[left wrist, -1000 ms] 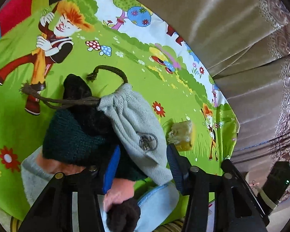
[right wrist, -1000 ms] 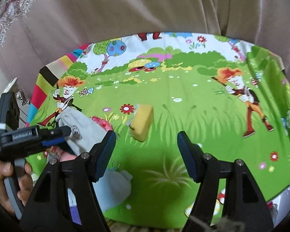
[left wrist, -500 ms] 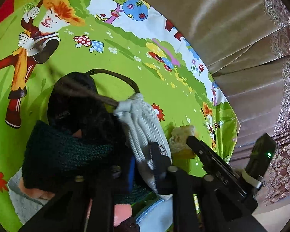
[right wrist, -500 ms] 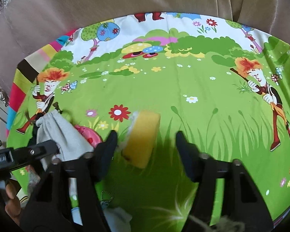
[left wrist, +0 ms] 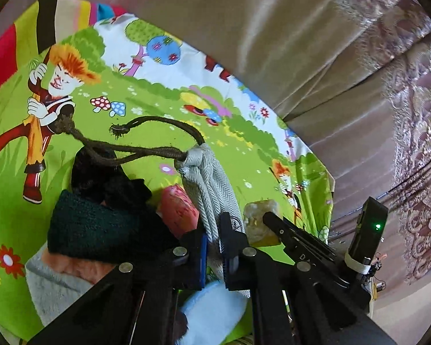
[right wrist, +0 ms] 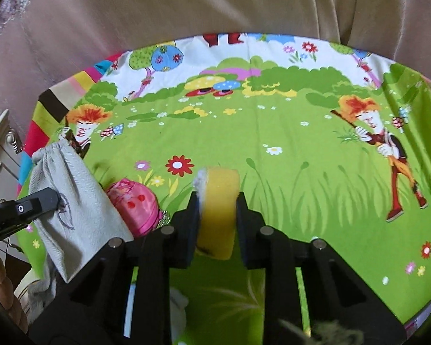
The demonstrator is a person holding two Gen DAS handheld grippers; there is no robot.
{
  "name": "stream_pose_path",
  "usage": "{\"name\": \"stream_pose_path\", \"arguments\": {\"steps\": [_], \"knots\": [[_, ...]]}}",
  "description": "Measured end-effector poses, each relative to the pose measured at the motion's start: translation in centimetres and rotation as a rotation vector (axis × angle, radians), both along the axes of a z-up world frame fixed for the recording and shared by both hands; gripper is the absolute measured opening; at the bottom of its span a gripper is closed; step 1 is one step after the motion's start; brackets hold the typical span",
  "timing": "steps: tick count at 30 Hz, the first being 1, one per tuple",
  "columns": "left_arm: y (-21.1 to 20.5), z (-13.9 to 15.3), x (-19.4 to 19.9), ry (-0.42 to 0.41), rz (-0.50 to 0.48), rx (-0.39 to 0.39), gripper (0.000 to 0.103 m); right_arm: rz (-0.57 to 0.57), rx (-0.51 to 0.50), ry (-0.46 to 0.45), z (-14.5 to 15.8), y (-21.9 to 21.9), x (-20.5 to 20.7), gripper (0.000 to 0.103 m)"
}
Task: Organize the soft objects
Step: 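Grasp the yellow sponge with the right gripper while the left grasps the grey drawstring bag, then drop the sponge into the box with the right gripper while the left drops the bag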
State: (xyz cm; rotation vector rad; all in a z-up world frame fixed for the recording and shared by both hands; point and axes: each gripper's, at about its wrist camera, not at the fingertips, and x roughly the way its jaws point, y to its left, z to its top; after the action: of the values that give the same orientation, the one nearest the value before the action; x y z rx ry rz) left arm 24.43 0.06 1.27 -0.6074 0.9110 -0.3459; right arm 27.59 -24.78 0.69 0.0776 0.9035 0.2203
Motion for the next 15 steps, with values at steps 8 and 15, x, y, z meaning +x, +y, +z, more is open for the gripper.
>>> {"name": "stream_pose_path", "arguments": {"steps": [8, 15], "knots": [[-1.3, 0.7, -3.6, -0.027, -0.02, -0.021, 0.008, 0.005, -0.053, -0.075, 2.5, -0.7, -5.3, 0.027], [-2.1, 0.9, -6.3, -0.031, -0.02, -0.046, 0.008, -0.001, -0.076, -0.107, 4.0, -1.5, -9.3, 0.027]]}}
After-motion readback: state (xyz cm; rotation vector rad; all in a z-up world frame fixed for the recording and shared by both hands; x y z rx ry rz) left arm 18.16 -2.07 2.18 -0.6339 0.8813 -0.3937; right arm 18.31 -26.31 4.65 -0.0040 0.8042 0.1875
